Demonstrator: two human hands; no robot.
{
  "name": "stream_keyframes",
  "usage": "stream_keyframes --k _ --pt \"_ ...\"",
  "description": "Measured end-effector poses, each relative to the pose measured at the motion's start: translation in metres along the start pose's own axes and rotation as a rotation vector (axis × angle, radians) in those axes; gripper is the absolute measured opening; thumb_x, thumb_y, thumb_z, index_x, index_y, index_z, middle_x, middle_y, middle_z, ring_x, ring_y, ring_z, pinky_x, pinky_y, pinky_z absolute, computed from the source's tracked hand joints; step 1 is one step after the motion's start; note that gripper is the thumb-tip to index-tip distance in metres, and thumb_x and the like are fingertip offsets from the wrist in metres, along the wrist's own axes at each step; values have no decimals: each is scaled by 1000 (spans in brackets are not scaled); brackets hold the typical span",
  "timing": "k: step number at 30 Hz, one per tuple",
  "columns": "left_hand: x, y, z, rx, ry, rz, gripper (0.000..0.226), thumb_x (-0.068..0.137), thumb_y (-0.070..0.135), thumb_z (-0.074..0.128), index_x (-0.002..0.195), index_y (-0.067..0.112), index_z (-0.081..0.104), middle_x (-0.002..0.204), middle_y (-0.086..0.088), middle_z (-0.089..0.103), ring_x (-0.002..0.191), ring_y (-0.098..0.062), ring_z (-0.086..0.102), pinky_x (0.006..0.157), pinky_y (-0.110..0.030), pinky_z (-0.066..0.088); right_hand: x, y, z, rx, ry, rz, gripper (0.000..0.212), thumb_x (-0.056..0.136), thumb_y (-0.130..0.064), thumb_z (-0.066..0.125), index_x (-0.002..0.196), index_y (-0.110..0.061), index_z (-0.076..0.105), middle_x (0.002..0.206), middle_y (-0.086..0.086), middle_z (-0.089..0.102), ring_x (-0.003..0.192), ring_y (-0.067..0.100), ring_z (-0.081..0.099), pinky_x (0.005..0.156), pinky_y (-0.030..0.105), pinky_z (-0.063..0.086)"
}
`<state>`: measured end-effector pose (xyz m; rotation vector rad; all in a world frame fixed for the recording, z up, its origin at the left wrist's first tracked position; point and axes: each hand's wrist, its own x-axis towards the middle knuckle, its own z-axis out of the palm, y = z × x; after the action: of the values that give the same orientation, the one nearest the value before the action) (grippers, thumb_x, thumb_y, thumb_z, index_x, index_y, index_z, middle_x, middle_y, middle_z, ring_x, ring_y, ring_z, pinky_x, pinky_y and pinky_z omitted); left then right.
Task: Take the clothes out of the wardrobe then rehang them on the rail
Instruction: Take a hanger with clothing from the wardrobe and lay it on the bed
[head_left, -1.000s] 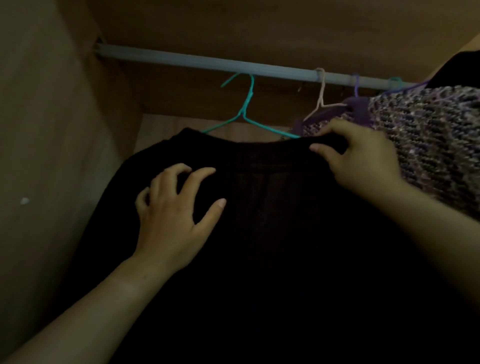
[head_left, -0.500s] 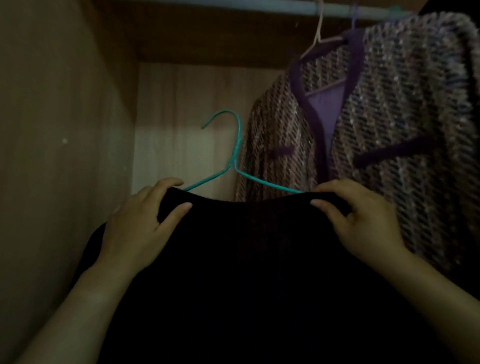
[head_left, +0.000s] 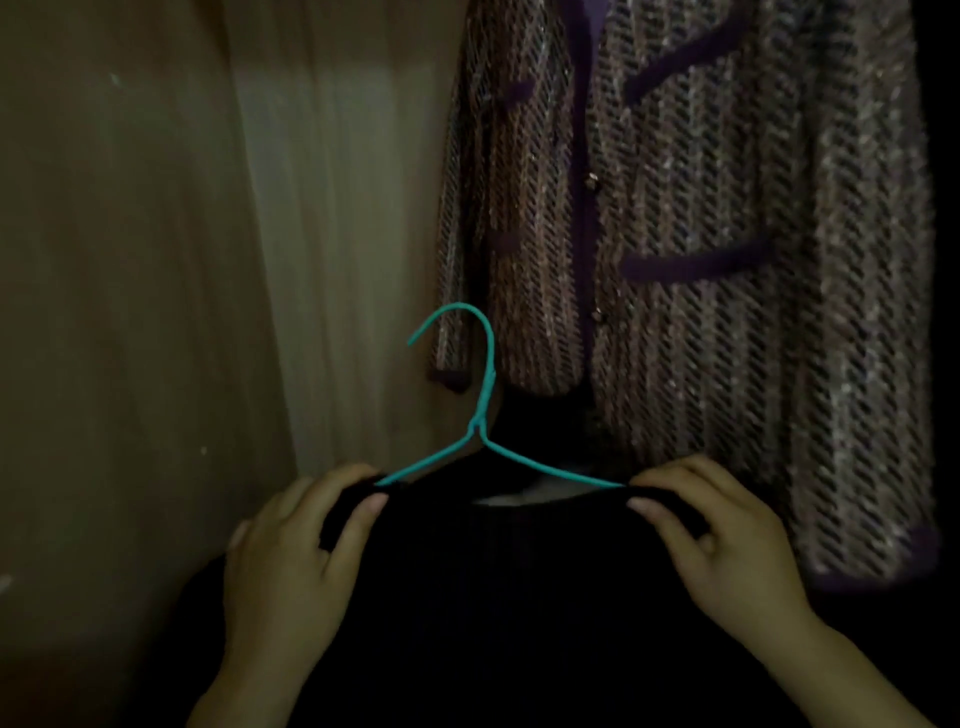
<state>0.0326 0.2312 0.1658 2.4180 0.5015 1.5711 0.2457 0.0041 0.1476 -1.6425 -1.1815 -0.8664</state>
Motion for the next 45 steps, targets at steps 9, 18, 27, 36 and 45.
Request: stream_keyframes --k 9,18,27,36,45 --pt "-156 97 -77 117 -77 -206 31 83 56 42 104 38 56 92 12 64 88 -18 63 71 -47 51 -127 -45 -78 150 -89 84 21 86 -39 57 89 -22 69 90 -13 59 73 6 60 62 21 47" --pt "-229 151 -134 2 -222 -129 23 85 50 45 100 37 56 90 16 61 90 -14 61 74 -49 48 -232 -124 -179 71 -59 270 22 83 -30 59 84 -12 71 86 -5 60 82 0 56 76 7 38" --pt "-304 172 -155 -220 -525 152 19 85 45 51 98 32 56 93 9 65 93 -22 64 76 -50 48 -397 -248 -262 -279 24 576 20 85 -27 60 90 -10 70 89 -3 61 82 6 59 77 18 47" --pt "-397 247 -173 -518 -848 386 28 82 48 50 98 27 63 97 12 66 95 -19 64 81 -43 50 -531 -405 -354 -604 148 905 12 84 -20 60 89 -12 68 86 -1 60 80 11 58 77 18 44" --pt "-510 377 -194 -861 -1144 542 18 79 46 53 91 34 59 86 23 58 86 -4 56 76 -24 40 -625 -539 -451 -947 358 1125 22 87 -28 55 88 -11 69 87 -2 60 82 6 57 79 16 44"
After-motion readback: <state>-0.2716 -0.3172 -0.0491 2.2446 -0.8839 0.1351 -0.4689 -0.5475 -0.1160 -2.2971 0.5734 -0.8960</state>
